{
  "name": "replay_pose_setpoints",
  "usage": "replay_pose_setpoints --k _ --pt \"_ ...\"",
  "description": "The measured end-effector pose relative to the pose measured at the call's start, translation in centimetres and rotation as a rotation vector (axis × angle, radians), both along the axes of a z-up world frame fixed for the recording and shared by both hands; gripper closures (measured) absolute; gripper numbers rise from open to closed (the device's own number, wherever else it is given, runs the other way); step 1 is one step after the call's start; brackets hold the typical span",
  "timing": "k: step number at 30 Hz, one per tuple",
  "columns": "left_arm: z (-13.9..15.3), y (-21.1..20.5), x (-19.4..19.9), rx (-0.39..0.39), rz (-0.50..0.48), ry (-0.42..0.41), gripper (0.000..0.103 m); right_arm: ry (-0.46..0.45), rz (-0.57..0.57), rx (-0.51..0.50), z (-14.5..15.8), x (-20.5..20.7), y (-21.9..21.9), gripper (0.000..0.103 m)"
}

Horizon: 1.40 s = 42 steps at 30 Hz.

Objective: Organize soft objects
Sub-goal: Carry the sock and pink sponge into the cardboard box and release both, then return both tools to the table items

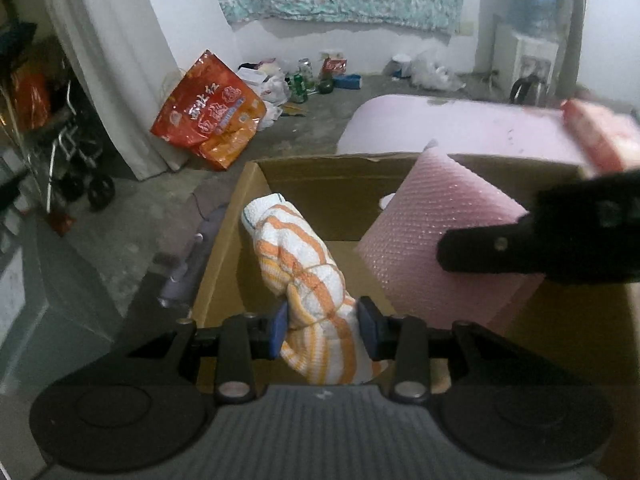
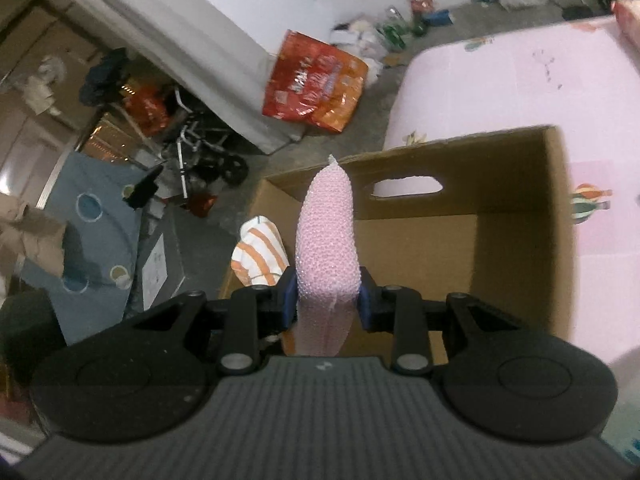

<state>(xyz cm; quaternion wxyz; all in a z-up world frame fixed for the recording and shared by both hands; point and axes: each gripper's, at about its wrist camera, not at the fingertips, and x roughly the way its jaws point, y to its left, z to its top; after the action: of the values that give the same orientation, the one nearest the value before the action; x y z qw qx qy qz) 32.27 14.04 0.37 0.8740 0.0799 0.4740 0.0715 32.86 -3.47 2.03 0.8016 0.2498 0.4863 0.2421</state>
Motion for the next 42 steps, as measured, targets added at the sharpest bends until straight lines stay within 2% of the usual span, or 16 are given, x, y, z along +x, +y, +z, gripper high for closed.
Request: replay_pose_setpoints --k 7,12,14,15,17,20,27,31,34,37,42 --pt "-3.3 -0.3 1.9 0.051 0.001 0.063 0.063 0.066 -0.025 0.018 -5.4 3.3 1.9 0.074" --pt "-4.6 0.6 2.3 0.037 0.032 0.084 0.061 0.094 -0.008 0.008 -8.1 4.2 3.2 0.071" --pt "-4.5 0.9 2.1 0.038 0.040 0.081 0.050 0.112 0.002 0.003 -8.9 4.5 3.6 0.069" --pt "-4.3 0.9 1.9 0.038 0.041 0.075 0.047 0.117 0.001 0.000 -9.0 4.5 3.6 0.066" --pt "-3.8 1.1 1.7 0.031 0.040 0.064 0.037 0.115 -0.003 -0.006 -8.8 4.6 3.5 0.050" --pt "-2.8 1.2 1.4 0.036 0.044 0.043 0.034 0.086 -0.007 -0.019 -8.0 4.5 3.4 0.040" --pt "-0.4 1.4 -0.3 -0.018 0.068 0.014 0.028 0.019 -0.013 0.009 -4.6 3.4 1.6 0.036" --pt "2.5 0.8 -3.0 -0.059 0.063 -0.024 0.024 -0.026 -0.013 0.084 -1.7 1.3 -1.6 0.036" --pt "5.1 -0.3 -5.9 -0.112 0.031 -0.075 0.019 -0.078 -0.016 0.172 1.2 -1.8 -5.8 0.036" --pt "7.2 -2.3 -8.9 -0.147 -0.021 -0.113 0.016 -0.137 -0.013 0.239 3.4 -5.8 -11.0 0.035" --pt "9.1 -7.7 -13.5 -0.219 -0.153 -0.140 0.015 -0.251 -0.057 0.267 5.3 -13.6 -22.1 0.029"
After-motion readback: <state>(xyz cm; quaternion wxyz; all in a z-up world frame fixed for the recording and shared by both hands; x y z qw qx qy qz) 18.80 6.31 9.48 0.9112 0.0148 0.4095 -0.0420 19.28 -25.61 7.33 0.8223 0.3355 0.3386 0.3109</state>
